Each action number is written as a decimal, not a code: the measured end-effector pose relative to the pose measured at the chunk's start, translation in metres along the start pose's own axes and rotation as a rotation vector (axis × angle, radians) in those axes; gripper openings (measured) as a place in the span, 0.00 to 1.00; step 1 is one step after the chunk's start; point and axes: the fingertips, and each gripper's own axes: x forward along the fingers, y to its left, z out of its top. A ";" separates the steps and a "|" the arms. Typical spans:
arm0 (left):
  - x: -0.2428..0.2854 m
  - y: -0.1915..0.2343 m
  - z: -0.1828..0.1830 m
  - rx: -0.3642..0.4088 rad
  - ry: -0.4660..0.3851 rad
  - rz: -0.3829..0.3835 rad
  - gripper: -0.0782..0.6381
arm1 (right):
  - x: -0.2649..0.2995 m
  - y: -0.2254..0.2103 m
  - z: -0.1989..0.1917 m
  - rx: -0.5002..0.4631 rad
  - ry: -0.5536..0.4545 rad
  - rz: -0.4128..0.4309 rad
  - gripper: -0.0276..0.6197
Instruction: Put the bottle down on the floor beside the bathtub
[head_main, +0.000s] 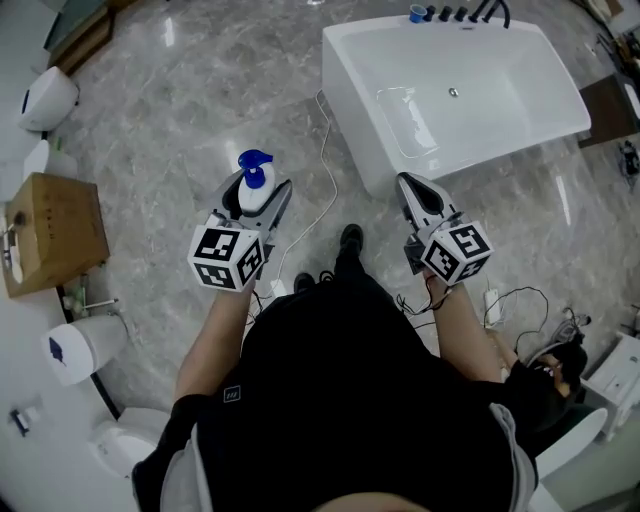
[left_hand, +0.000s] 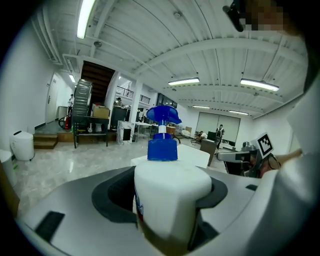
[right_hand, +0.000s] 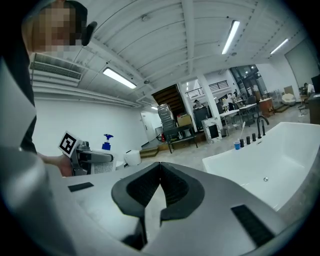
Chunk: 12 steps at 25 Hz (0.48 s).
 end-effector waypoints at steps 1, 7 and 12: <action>0.014 0.002 0.009 0.004 -0.006 0.010 0.53 | 0.009 -0.016 0.005 0.001 0.004 0.005 0.09; 0.092 -0.002 0.031 -0.011 -0.004 -0.002 0.53 | 0.066 -0.070 0.010 0.014 0.025 0.060 0.09; 0.126 0.017 0.018 -0.074 0.024 -0.015 0.53 | 0.114 -0.081 -0.003 0.066 0.072 0.081 0.09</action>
